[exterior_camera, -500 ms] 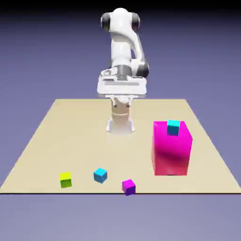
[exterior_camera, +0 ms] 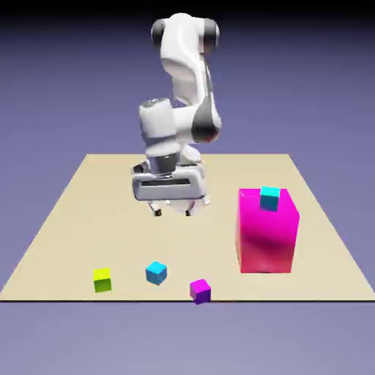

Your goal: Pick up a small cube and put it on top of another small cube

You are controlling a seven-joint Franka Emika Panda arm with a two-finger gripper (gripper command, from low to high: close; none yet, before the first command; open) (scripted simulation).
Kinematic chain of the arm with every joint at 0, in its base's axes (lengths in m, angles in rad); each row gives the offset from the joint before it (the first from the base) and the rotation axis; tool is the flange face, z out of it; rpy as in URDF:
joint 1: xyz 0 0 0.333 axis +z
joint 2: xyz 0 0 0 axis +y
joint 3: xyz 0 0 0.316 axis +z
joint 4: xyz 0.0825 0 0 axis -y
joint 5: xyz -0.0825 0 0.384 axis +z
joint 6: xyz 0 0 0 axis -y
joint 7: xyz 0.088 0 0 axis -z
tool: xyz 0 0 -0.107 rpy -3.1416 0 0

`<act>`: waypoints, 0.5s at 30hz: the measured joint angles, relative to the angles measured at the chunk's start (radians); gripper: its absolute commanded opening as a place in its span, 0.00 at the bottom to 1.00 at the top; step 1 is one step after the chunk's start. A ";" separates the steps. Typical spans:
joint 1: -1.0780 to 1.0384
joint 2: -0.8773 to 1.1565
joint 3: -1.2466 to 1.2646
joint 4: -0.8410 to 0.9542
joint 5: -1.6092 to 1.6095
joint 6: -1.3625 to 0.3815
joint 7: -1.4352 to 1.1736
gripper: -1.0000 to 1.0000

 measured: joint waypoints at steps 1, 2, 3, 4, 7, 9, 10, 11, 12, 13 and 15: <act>-0.001 0.036 -0.006 0.031 0.023 -0.039 0.011 0.50; -0.002 0.072 -0.013 0.062 0.045 -0.079 0.022 0.50; -0.003 0.109 -0.019 0.093 0.068 -0.118 0.033 0.50; -0.004 0.145 -0.026 0.124 0.090 -0.158 0.045 0.50; -0.010 0.254 -0.045 0.217 0.158 -0.276 0.078 0.50; -0.014 0.326 -0.058 0.279 0.203 -0.355 0.100 0.50; -0.016 0.362 -0.065 0.309 0.226 -0.394 0.112 0.50; -0.018 0.399 -0.071 0.340 0.249 -0.433 0.123 0.50; -0.020 0.435 -0.078 0.371 0.271 -0.473 0.134 0.50; -0.022 0.471 -0.084 0.402 0.294 -0.512 0.145 0.50; -0.026 0.544 -0.097 0.464 0.339 -0.591 0.167 0.50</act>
